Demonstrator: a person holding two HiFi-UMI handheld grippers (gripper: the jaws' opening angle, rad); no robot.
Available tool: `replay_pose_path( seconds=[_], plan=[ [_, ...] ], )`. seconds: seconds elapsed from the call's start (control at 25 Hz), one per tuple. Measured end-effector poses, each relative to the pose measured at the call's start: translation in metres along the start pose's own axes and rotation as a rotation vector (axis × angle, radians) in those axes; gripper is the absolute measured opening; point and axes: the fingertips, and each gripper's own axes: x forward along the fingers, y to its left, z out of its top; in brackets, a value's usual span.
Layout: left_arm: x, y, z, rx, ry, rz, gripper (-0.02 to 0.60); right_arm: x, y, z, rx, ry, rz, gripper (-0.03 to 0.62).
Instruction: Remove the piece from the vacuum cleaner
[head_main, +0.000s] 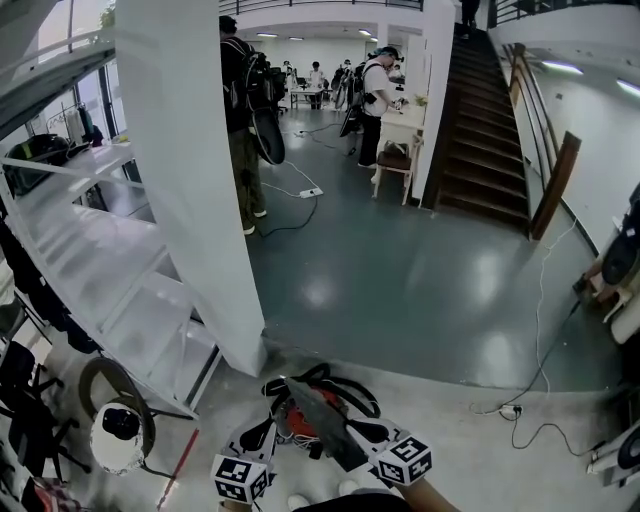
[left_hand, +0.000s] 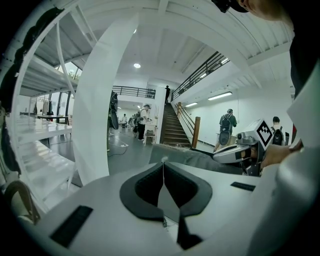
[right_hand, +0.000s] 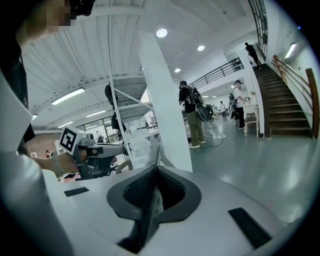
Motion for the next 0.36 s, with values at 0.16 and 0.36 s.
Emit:
replay_pose_path(
  seconds=[0.16,0.36],
  plan=[
    [-0.0006,-0.0048,-0.0008,-0.001,0.001,0.006,0.02,-0.0047,-0.0027,-0.0023,-0.006,0.007,-0.001,0.043],
    [0.0014,-0.0093,-0.0012,0.006,0.002,0.002,0.02,-0.0065,-0.0045,-0.0039,-0.018,0.013,-0.002,0.043]
  ],
)
